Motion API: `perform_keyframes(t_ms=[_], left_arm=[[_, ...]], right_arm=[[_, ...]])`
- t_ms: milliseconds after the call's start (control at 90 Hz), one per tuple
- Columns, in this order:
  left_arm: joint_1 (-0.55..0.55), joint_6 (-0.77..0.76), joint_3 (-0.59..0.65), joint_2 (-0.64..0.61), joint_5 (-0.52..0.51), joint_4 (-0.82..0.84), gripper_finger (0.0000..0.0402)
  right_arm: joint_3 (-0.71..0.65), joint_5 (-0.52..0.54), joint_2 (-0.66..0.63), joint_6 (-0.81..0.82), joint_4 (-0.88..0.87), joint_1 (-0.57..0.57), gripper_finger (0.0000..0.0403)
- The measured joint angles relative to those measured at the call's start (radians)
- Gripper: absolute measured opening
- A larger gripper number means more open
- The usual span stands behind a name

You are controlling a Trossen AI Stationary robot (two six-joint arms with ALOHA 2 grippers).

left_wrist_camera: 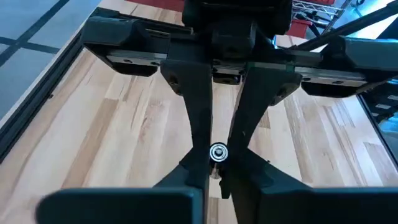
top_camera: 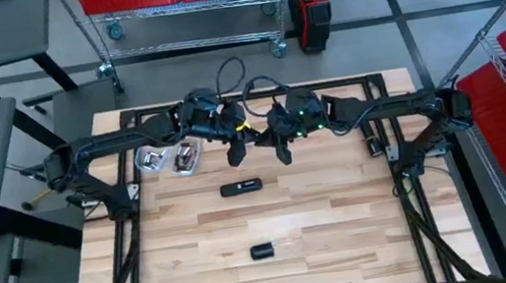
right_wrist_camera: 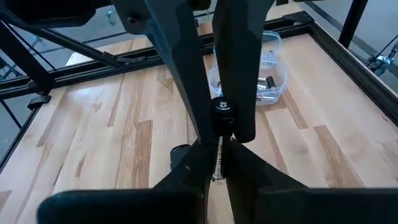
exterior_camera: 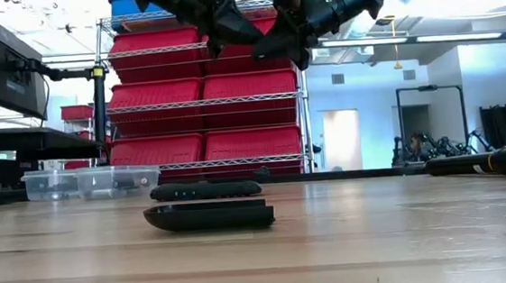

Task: Insert battery
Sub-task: Insert the silver battery into the remote's battery compartment

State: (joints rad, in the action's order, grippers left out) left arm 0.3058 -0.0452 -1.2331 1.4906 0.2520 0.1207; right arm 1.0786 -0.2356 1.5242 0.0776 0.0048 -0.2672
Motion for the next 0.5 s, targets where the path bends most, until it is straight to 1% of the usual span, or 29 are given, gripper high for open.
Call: perform_keyframes(t_ms=[89, 211, 344, 422, 500], left_arm=[[0.000, 0.000, 0.000, 0.000, 0.001, 0.011, 0.0010], [0.001, -0.001, 0.000, -0.012, 0.000, 0.059, 0.0005], [0.003, -0.008, 0.001, -0.053, -0.005, 0.124, 0.0003], [0.003, -0.008, 0.001, -0.082, -0.015, 0.200, 0.0002], [0.004, -0.013, 0.010, -0.103, -0.023, 0.254, 0.0002]], right_arm=[[0.000, 0.000, 0.000, 0.000, -0.001, 0.000, 0.0023], [0.000, -0.001, -0.008, 0.033, -0.035, -0.006, 0.0057], [0.042, 0.003, -0.036, 0.057, -0.207, -0.031, 0.0096], [0.053, 0.004, -0.053, 0.049, -0.300, -0.045, 0.0117], [0.053, 0.002, -0.071, 0.060, -0.359, -0.051, 0.0135]])
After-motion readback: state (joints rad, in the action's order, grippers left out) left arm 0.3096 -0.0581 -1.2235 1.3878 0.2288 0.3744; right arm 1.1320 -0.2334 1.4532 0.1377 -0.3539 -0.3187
